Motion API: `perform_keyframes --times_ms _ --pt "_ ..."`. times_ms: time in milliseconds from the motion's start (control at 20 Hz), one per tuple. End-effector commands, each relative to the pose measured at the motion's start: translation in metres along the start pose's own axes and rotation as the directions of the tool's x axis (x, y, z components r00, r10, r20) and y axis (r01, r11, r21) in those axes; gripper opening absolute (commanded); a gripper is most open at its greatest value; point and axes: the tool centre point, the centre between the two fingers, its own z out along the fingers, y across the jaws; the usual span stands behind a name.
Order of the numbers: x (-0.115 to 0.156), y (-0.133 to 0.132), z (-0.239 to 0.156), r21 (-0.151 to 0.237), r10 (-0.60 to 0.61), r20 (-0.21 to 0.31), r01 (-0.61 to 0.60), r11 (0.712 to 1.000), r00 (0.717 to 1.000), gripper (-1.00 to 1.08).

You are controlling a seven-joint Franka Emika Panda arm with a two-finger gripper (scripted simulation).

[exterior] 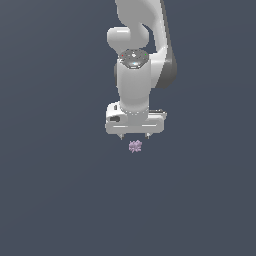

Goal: Pick up the object and move it to a goal position.

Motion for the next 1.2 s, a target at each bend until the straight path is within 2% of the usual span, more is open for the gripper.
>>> perform_keyframes --times_ms 0,350,600,850,1150 --pt "-0.001 0.0 0.002 0.0 0.022 0.001 -0.022 1.0 1.0 1.0" --pt "-0.005 -0.002 0.011 -0.002 0.129 0.007 -0.129 0.992 0.992 1.0" --pt "-0.009 -0.004 0.021 -0.005 0.242 0.013 -0.242 0.97 0.97 1.0" --pt "-0.015 -0.005 0.032 -0.012 0.367 0.018 -0.367 0.93 0.93 1.0" --pt "-0.021 -0.007 0.045 -0.022 0.508 0.021 -0.508 0.861 0.861 1.0"
